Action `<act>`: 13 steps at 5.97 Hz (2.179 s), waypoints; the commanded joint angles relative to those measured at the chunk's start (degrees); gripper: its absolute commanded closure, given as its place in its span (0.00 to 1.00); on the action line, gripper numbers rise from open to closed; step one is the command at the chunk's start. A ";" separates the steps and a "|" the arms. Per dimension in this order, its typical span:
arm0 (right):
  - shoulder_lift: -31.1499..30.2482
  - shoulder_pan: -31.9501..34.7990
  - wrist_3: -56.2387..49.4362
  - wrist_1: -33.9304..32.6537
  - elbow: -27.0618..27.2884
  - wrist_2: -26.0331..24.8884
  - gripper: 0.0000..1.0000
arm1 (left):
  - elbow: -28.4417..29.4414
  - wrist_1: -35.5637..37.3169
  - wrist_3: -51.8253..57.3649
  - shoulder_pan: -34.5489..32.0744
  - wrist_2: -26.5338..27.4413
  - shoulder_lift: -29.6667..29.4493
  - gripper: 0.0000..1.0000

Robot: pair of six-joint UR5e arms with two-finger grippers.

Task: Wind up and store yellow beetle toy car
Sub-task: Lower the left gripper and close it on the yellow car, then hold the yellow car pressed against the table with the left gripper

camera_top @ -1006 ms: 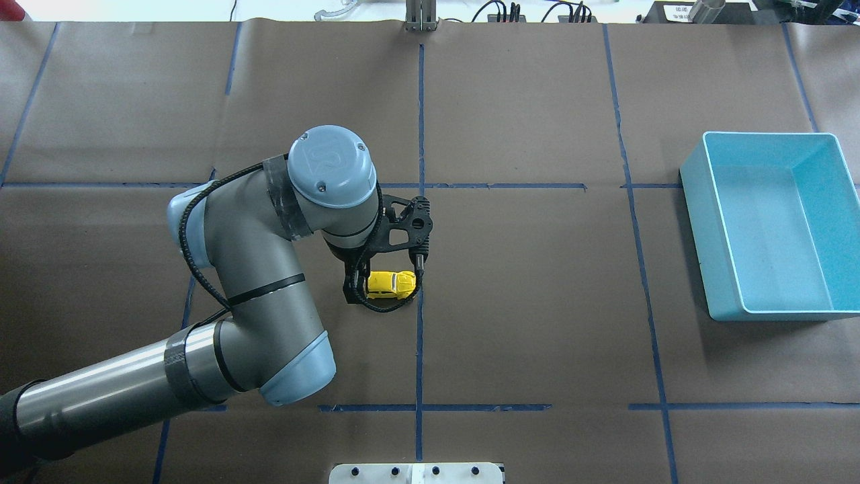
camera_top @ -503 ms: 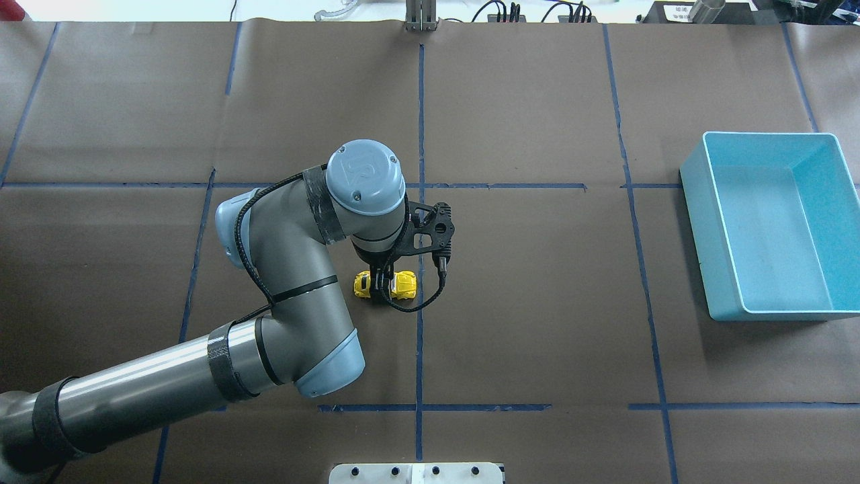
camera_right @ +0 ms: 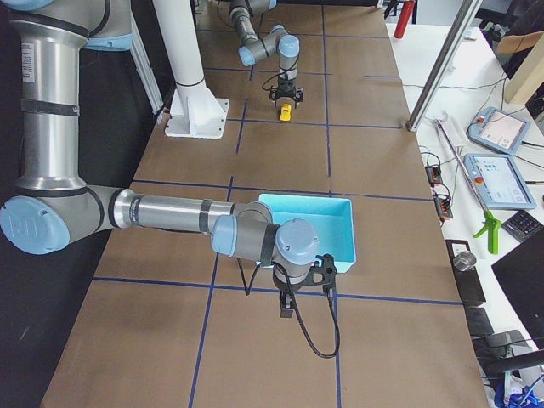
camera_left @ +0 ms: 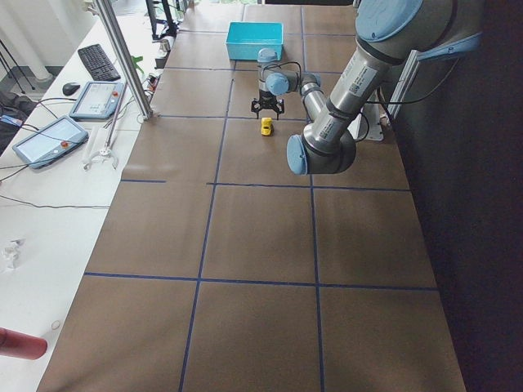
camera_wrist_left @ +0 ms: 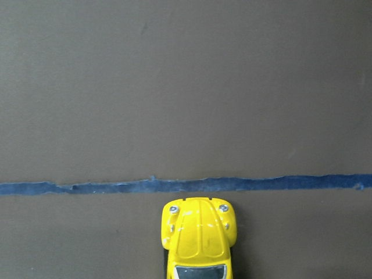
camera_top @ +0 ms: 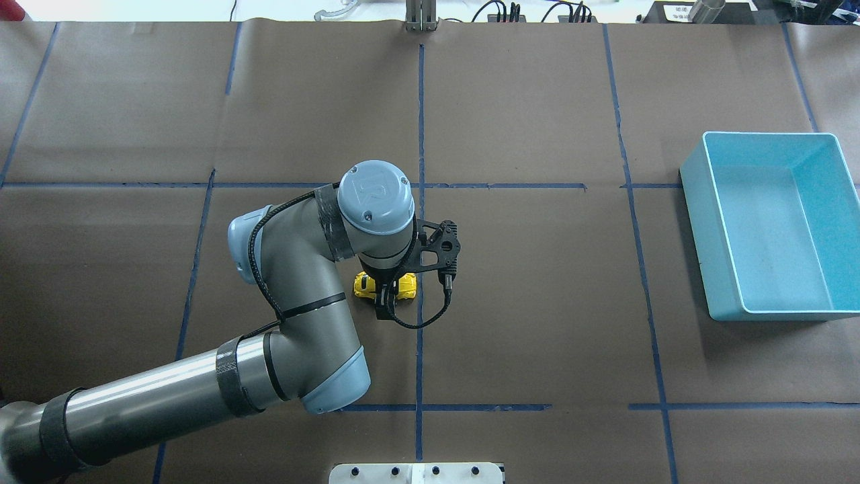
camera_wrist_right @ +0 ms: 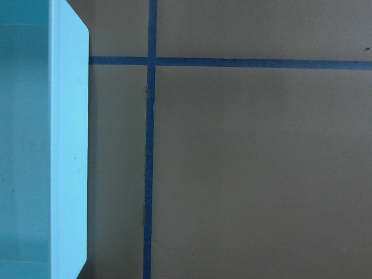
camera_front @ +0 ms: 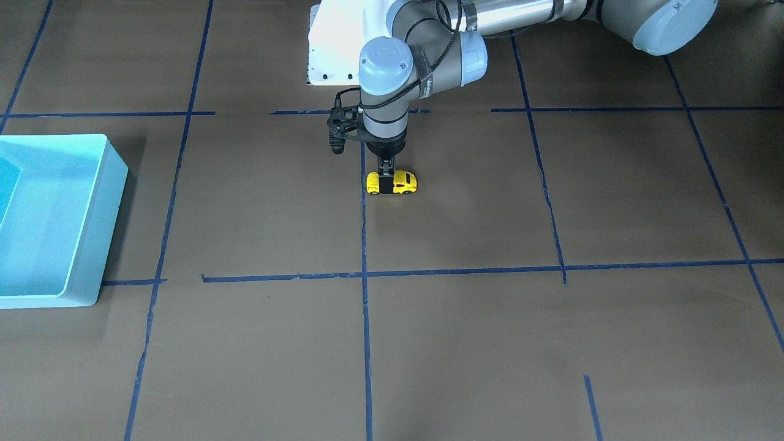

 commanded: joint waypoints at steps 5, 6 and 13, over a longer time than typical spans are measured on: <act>0.01 0.00 0.00 0.01 0.24 0.04 0.00 | 4.52 -4.84 -1.63 0.30 2.11 -1.12 0.00; 0.01 0.00 0.00 0.01 0.15 0.04 0.00 | 4.60 -4.84 -1.63 0.56 2.11 -1.38 0.00; 0.01 0.00 -0.09 0.01 0.15 0.04 0.00 | 4.60 -5.19 -1.63 0.56 2.02 -1.21 0.32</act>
